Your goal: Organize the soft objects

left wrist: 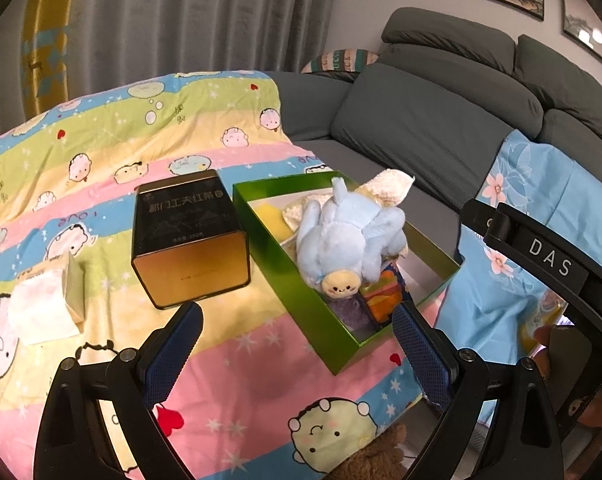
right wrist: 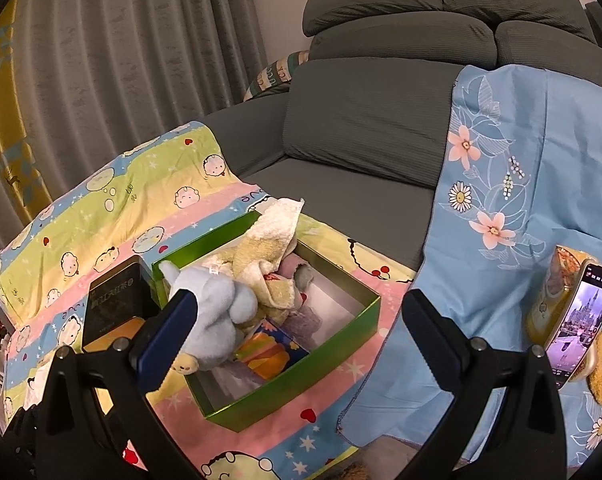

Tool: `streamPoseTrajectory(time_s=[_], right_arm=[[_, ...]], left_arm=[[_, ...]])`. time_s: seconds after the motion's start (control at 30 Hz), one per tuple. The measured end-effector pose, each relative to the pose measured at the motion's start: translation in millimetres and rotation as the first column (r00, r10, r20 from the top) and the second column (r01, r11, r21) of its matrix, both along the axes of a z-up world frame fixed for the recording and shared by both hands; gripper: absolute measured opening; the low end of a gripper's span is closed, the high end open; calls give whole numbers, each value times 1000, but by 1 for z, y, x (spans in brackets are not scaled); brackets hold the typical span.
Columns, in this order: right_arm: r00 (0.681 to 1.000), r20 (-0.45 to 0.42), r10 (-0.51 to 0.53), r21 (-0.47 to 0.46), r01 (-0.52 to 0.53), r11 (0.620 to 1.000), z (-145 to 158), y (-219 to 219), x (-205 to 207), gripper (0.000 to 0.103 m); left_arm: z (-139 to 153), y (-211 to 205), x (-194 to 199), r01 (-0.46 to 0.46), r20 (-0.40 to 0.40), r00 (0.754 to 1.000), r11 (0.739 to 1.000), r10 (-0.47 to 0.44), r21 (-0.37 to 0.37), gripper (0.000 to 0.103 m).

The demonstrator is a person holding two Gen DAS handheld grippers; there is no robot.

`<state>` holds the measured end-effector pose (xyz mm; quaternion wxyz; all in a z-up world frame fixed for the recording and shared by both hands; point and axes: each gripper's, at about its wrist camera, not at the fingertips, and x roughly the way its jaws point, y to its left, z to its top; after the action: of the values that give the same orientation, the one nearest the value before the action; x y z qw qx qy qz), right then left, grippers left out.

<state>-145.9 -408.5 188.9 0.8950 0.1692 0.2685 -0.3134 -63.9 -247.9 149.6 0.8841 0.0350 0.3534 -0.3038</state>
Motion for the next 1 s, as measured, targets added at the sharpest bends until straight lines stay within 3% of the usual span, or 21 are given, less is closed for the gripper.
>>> streamPoseTrajectory(time_s=[1.0], right_arm=[[999, -33, -9, -26, 8, 1000, -3, 2, 3, 102]], left_arm=[[-10, -2, -2, 15, -46, 999, 1000, -15, 11, 96]])
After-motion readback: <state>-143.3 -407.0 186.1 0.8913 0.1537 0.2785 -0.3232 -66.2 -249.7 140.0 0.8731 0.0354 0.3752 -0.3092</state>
